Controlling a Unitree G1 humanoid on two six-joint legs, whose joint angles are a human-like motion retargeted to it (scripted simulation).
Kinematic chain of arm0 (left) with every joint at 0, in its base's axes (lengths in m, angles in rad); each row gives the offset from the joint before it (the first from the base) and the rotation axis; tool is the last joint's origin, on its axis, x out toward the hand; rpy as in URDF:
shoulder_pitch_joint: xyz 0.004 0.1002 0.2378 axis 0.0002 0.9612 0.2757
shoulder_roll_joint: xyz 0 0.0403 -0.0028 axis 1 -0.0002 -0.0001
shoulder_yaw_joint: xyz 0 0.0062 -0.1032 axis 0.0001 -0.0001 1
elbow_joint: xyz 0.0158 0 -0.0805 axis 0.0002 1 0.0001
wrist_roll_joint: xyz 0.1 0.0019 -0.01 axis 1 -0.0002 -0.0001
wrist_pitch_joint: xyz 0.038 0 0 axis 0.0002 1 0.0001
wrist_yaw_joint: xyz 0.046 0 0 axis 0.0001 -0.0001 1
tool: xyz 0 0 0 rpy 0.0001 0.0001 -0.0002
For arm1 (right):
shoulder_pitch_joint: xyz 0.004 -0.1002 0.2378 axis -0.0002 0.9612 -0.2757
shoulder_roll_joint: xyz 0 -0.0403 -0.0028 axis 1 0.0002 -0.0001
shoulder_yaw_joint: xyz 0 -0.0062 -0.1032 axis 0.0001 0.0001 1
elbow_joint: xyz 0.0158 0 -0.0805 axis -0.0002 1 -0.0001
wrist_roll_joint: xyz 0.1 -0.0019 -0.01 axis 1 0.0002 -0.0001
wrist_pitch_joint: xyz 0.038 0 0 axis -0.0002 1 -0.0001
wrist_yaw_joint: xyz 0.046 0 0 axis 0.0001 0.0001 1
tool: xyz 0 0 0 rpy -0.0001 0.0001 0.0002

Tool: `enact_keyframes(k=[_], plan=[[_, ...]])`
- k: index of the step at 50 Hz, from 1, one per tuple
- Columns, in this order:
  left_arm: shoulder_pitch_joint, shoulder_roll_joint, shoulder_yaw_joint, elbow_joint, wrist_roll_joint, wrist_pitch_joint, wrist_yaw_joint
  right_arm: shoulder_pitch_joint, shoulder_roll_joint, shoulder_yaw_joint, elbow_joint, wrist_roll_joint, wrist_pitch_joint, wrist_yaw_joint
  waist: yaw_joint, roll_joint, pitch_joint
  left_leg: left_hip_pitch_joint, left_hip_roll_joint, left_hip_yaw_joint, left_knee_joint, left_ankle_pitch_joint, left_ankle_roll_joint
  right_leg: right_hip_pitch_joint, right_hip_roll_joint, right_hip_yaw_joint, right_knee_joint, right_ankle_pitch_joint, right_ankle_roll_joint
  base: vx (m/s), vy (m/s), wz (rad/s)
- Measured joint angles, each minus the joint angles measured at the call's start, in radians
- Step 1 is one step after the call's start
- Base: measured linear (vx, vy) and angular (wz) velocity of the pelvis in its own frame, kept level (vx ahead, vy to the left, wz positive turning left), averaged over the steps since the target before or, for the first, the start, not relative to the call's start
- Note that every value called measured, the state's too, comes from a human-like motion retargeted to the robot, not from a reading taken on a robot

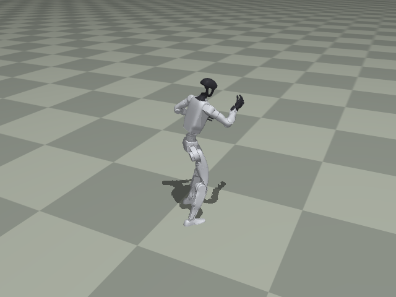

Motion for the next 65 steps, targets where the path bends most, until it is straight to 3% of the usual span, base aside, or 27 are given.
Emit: enact_keyframes(k=[4,7,10,14,19,23,28,30,33,37,40,43,47,50,53,56,58,61,65], plan=[[0.101,-0.024,0.026,-0.048,-0.003,-0.012,0.022,-0.041,0.070,-0.075,0.151,0.125,-0.042,-0.048,0.116,-0.038,-0.087,-0.017,0.117,0.208,0.006,-0.047,-0.035,0.011,-0.011,-0.149,0.008,0.002,0.025,0.34,-0.08,1.72],[0.156,-0.015,0.068,-0.072,0.013,-0.009,-0.003,-0.066,0.092,-0.128,0.278,0.220,-0.087,-0.051,0.175,-0.098,-0.127,0.048,0.137,0.296,-0.124,-0.009,-0.099,0.077,-0.032,-0.268,-0.057,0.073,0.022,0.46,0.04,2.10],[0.174,-0.008,0.099,-0.059,0.054,-0.010,-0.041,-0.112,0.039,-0.153,0.411,0.221,-0.096,-0.040,0.221,-0.130,-0.150,0.107,0.124,0.288,-0.238,0.033,-0.153,0.118,-0.045,-0.390,-0.041,0.149,0.009,0.44,0.12,2.10],[0.079,-0.048,0.093,0.003,0.167,0.013,-0.049,-0.261,-0.107,-0.116,0.609,0.188,-0.047,-0.011,0.272,-0.123,-0.103,0.104,0.080,0.160,-0.191,-0.012,-0.145,0.010,-0.070,-0.432,0.280,0.091,-0.015,0.33,0.11,1.78],[-0.191,-0.185,0.006,0.057,0.346,0.057,0.020,-0.476,-0.218,-0.052,0.825,0.249,0.019,0.053,0.258,-0.095,-0.019,0.101,0.033,0.051,-0.081,-0.105,-0.131,-0.196,-0.036,-0.303,0.502,-0.006,-0.032,0.38,0.03,1.48],[-0.393,-0.292,-0.093,0.047,0.408,0.047,0.061,-0.555,-0.192,0.014,0.880,0.233,0.046,0.110,0.143,-0.056,-0.028,0.219,0.035,-0.027,-0.234,-0.028,-0.178,-0.261,0.023,-0.247,0.285,0.033,-0.049,0.56,0.02,1.17],[-0.466,-0.297,-0.188,-0.042,0.278,0.017,0.035,-0.538,-0.117,0.129,0.802,0.175,0.073,0.150,-0.039,-0.006,-0.116,0.365,0.066,-0.117,-0.436,0.179,-0.231,-0.231,0.110,-0.195,-0.216,0.244,-0.007,0.72,-0.06,0.90],[-0.451,-0.285,-0.226,-0.078,0.195,0.018,0.013,-0.531,-0.109,0.162,0.771,0.168,0.089,0.159,-0.080,0.002,-0.137,0.391,0.051,-0.146,-0.408,0.236,-0.232,-0.197,0.122,-0.149,-0.325,0.299,0.010,0.79,-0.14,0.81],[-0.391,-0.246,-0.238,-0.098,0.097,0.038,-0.011,-0.548,-0.120,0.172,0.754,0.199,0.107,0.143,-0.094,0.006,-0.137,0.330,0.021,-0.119,-0.140,0.247,-0.207,-0.145,0.113,-0.122,-0.296,0.312,-0.022,0.78,-0.17,0.66],[-0.207,-0.189,-0.135,-0.063,0.072,0.065,-0.005,-0.610,-0.109,0.138,0.804,0.274,0.084,0.092,-0.068,0.022,-0.099,0.171,0.072,0.005,0.287,0.133,-0.151,-0.141,0.119,-0.141,-0.026,0.109,-0.068,0.74,-0.15,0.21],[-0.007,-0.190,-0.014,-0.031,0.057,0.063,-0.013,-0.626,-0.091,0.102,0.882,0.318,0.055,0.062,-0.011,0.005,-0.077,0.079,0.113,0.083,0.380,0.051,-0.108,-0.110,0.116,-0.133,0.074,0.024,-0.054,0.74,-0.11,-0.31],[0.166,-0.199,0.100,-0.029,0.025,0.046,-0.036,-0.577,-0.097,0.068,0.960,0.356,0.030,0.055,0.085,-0.033,-0.082,0.039,0.113,0.101,0.209,0.064,-0.112,-0.023,0.108,-0.102,-0.001,0.047,-0.029,0.76,-0.05,-0.63],[0.282,-0.200,0.206,-0.045,0.015,0.023,-0.053,-0.458,-0.107,-0.004,1.017,0.376,0.004,0.072,0.189,-0.084,-0.104,0.066,0.114,0.084,-0.232,0.145,-0.135,0.092,0.092,-0.060,-0.126,0.169,0.007,0.78,0.03,-0.51],[0.293,-0.216,0.224,-0.035,0.032,0.012,-0.061,-0.377,-0.087,-0.060,1.026,0.368,-0.014,0.099,0.207,-0.084,-0.121,0.131,0.118,0.013,-0.507,0.246,-0.169,0.133,0.114,-0.032,-0.070,0.250,-0.005,0.78,0.12,-0.21],[0.215,-0.197,0.183,0.004,0.061,0.033,-0.042,-0.357,-0.060,-0.066,1.021,0.359,-0.001,0.111,0.181,-0.082,-0.125,0.161,0.092,-0.068,-0.498,0.309,-0.152,0.036,0.162,0.021,0.256,0.296,-0.031,0.72,0.14,0.03],[0.020,-0.115,0.102,0.047,0.082,0.067,0.023,-0.398,-0.055,-0.049,1.002,0.366,0.025,0.084,0.123,-0.099,-0.094,0.149,0.045,-0.079,-0.305,0.187,-0.093,-0.103,0.179,0.046,0.575,0.254,-0.025,0.68,0.08,0.37],[-0.126,-0.057,0.030,0.052,0.106,0.079,0.065,-0.430,-0.047,-0.032,0.987,0.361,0.039,0.070,0.079,-0.089,-0.079,0.157,0.042,-0.076,-0.207,0.101,-0.085,-0.180,0.166,0.020,0.666,0.192,-0.047,0.68,0.05,0.28],[-0.307,0.003,-0.069,0.015,0.142,0.069,0.094,-0.455,0.000,0.006,0.970,0.330,0.055,0.081,-0.007,-0.056,-0.101,0.210,0.063,-0.081,-0.219,0.088,-0.122,-0.255,0.139,-0.035,0.545,0.159,-0.089,0.70,0.02,0.16],[-0.441,0.003,-0.134,-0.059,0.104,0.021,0.086,-0.445,0.086,0.056,0.951,0.276,0.066,0.109,-0.127,0.000,-0.171,0.308,0.100,-0.109,-0.351,0.187,-0.197,-0.217,0.105,-0.123,0.015,0.216,-0.076,0.75,-0.03,0.28]])
